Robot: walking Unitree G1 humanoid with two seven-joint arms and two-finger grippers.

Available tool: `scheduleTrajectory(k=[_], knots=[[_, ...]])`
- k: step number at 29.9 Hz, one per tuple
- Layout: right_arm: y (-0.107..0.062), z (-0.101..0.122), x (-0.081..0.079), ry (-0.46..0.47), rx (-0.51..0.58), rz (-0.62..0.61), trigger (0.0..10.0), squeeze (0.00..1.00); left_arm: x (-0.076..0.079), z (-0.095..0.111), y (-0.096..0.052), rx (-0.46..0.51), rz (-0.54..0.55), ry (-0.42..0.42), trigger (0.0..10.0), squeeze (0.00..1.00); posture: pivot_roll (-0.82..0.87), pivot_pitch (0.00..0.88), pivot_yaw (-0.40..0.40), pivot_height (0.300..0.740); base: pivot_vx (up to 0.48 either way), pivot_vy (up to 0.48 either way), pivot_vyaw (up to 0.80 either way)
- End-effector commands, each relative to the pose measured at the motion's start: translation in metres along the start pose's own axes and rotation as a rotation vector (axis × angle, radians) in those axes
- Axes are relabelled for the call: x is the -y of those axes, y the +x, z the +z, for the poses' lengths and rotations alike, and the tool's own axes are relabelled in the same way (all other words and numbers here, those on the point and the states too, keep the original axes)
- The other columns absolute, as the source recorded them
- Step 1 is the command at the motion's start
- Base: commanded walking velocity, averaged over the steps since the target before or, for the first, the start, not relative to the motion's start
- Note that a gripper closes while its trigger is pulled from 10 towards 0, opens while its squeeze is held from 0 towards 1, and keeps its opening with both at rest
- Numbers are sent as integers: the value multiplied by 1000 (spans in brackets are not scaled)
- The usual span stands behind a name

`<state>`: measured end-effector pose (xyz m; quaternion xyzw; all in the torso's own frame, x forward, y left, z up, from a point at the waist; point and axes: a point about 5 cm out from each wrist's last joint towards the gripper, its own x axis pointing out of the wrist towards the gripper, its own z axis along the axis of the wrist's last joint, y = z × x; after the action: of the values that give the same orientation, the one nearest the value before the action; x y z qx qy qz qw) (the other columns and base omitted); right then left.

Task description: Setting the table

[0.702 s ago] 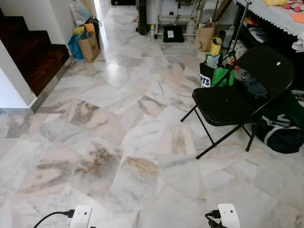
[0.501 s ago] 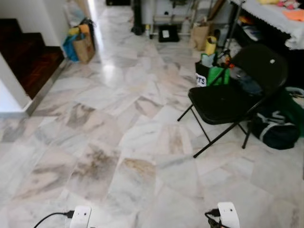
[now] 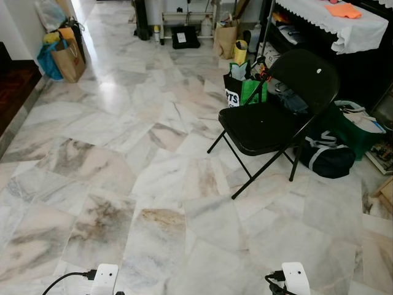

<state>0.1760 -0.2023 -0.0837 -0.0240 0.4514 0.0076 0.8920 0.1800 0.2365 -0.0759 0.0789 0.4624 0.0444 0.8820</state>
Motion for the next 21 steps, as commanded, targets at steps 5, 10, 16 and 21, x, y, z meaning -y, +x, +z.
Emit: scheduleTrajectory(k=[5,10,16,21], knots=[[0,-9,-14,299,-19,9,10000,0,9,1,0,54,-4,-15,10000,0,155,0,-124,740,0,-191,-800],[0,-9,-11,310,-15,-8,10000,0,7,5,0,71,-4,-48,10000,0,158,0,-124,740,0,-65,-800],[0,-8,-11,297,-19,-9,10000,0,6,8,0,69,4,-47,10000,0,159,0,-123,740,0,0,-800],[1,-7,-11,294,-19,-10,10000,0,7,9,1,73,-7,-41,10000,0,159,0,-120,740,0,0,-800]])
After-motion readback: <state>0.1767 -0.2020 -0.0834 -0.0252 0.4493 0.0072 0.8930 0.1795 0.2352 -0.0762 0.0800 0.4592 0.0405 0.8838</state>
